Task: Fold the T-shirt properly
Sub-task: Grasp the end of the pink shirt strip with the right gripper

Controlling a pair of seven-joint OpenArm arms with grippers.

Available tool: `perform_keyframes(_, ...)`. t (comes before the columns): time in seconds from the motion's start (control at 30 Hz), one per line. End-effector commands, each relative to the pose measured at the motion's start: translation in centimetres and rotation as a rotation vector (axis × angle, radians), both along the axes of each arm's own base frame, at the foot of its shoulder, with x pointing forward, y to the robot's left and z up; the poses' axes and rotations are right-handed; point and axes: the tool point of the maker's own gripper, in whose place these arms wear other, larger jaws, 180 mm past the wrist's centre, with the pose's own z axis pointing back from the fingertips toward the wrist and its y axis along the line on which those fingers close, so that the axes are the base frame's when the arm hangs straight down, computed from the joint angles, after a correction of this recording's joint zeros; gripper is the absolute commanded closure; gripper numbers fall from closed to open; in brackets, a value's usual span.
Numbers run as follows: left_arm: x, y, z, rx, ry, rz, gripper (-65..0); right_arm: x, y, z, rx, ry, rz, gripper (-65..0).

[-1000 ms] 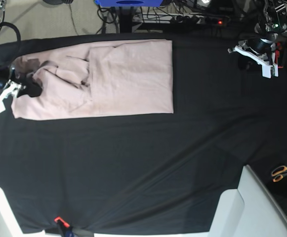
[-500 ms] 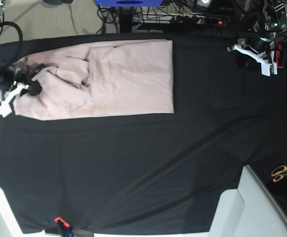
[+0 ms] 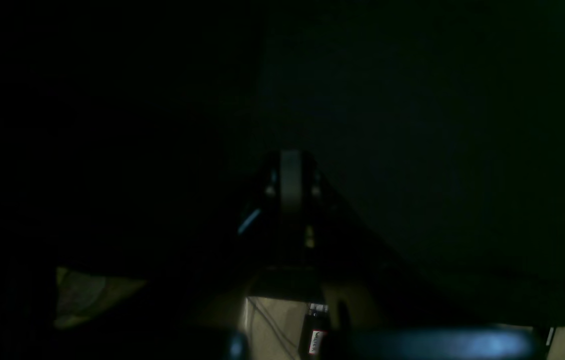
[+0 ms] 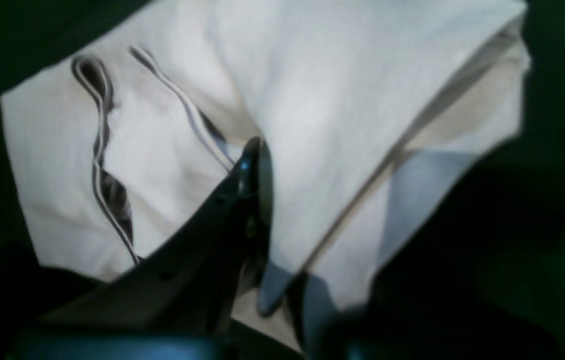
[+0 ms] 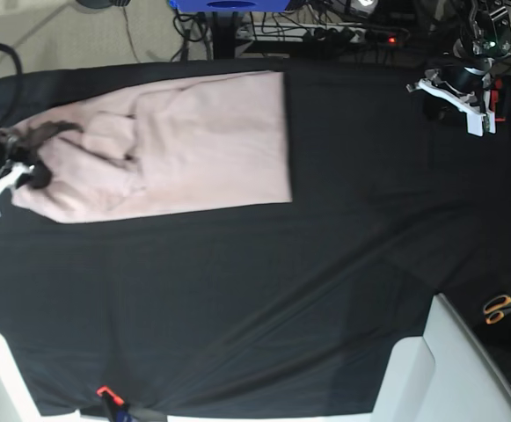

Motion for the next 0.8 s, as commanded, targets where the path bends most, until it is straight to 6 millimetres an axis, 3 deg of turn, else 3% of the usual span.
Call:
perform_keyframes(0.0,0.6,0.6,1.0,0.017,-0.037,-0.005,0.0,2.0,-1.5,2.0,-0.02,-0.066,-0.026,-0.2)
perform_keyframes(0.13,0.6,0.5,1.0,0.016,-0.036,-0.008,0.0,2.6,-3.1,2.2,-0.05,-0.03,-0.119,-0.2)
perform_keyframes(0.23,0.6,0.4,1.0,0.015,-0.036,-0.009,0.0,2.7,-2.6,2.9,-0.094,-0.038,-0.108,-0.2)
perform_keyframes(0.5,0.5,0.6,0.9,0.039,-0.023,-0.022,0.0,1.3,3.0,5.4,-0.366,-0.11,-0.046,-0.2)
perform_keyframes(0.77,-0.3,0.1,-0.3,0.131,0.045,-0.099,0.0,-0.6,9.0,6.6,-0.52,-0.128,0.057,-0.2)
